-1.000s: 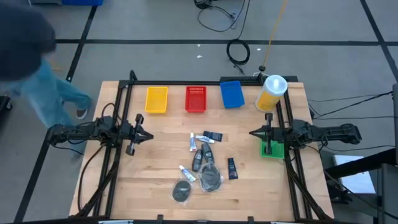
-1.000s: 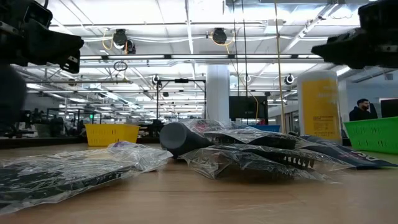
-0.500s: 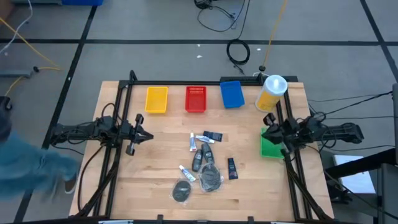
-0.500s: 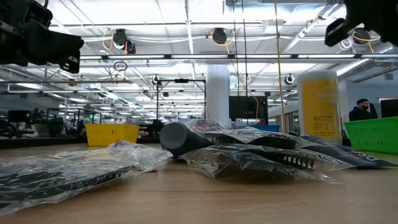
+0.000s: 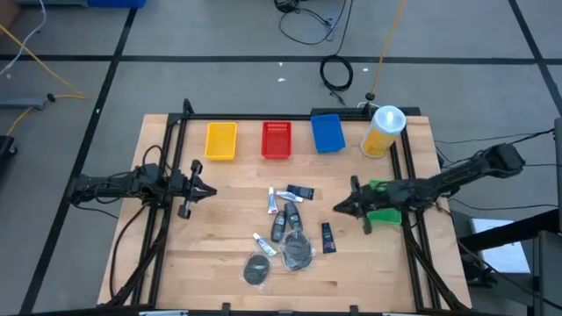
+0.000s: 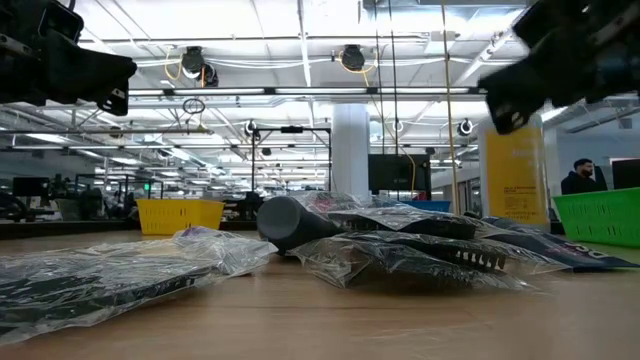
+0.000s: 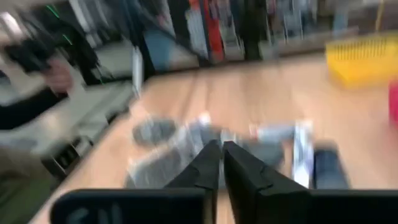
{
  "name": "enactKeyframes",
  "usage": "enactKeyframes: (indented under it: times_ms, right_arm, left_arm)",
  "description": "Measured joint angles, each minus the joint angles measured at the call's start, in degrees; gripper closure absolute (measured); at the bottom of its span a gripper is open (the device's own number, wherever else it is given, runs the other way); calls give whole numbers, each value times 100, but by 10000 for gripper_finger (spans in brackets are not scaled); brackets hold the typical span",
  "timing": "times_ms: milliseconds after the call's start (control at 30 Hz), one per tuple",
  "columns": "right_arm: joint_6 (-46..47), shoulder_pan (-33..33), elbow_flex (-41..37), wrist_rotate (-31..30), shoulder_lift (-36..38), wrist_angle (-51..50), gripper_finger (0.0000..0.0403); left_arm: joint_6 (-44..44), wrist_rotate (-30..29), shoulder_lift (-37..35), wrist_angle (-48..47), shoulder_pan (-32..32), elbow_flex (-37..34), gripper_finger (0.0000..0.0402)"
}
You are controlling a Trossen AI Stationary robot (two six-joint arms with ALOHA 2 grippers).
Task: Pick & Place Travel size toiletries
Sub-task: Put the blue shave cream into the green bin
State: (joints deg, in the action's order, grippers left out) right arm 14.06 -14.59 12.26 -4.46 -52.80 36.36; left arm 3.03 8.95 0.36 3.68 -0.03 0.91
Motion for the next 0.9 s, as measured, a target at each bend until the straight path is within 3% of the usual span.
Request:
enactKeyframes:
  times_ms: [133,367,500,667,900]
  right_arm:
    - [339,-46,639,291,-548,-414,322]
    - [1139,-476,2373,42,-1297,-3845,196]
    - [2048,-691,3024,-294,-1878,-5091,143]
    - [3568,-969,3285,-535,-2654,-5490,119]
    - [4761,-1146,3341,-850,-3520,-5496,134]
  left_arm:
    - [-7,-11,0,38,0,0,376]
    - [-79,-158,2,92,0,0,376]
    - [-85,-465,2,92,0,0,376]
    - [-216,-846,1,90,0,0,376]
    - [-374,-1101,2,87,0,0,376]
